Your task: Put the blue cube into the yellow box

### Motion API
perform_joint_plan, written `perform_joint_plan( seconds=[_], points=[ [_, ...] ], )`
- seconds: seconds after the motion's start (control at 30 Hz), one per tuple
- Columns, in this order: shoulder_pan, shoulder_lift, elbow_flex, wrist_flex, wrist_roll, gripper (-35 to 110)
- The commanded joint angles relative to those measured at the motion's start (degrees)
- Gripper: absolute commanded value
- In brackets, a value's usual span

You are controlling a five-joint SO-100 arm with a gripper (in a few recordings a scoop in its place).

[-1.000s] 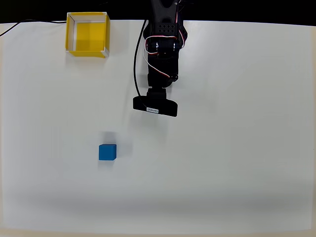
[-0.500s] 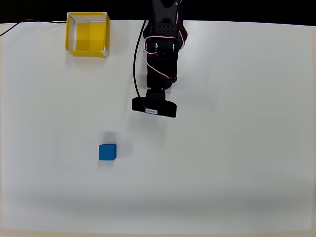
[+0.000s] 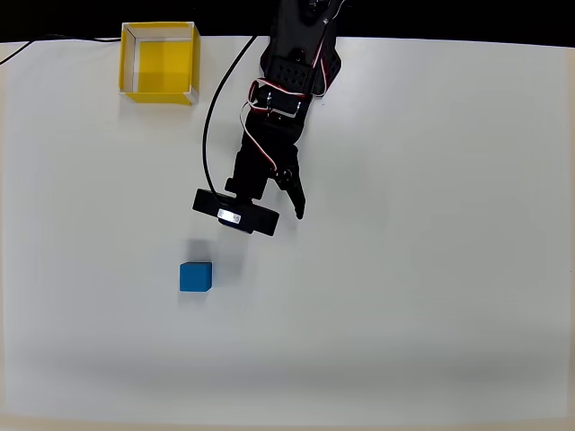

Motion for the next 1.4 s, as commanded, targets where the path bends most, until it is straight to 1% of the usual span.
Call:
perform_joint_plan(
  seconds=[0.0,0.07,0.3,0.5,0.93,1.37],
  points=[
    [4.57,-8.0,-12.74,-5.8,-0.7,48],
    [6.33,-12.57,-16.08,-9.32,0.18,48],
    [12.57,-24.61,-25.66,-15.82,1.49,48],
    [15.38,-34.8,-28.92,-26.19,1.32,51],
    [15.12,-52.21,-33.22,-44.47,2.9,53],
    [13.18,-66.8,-39.99,-56.69,3.96,54]
  ],
)
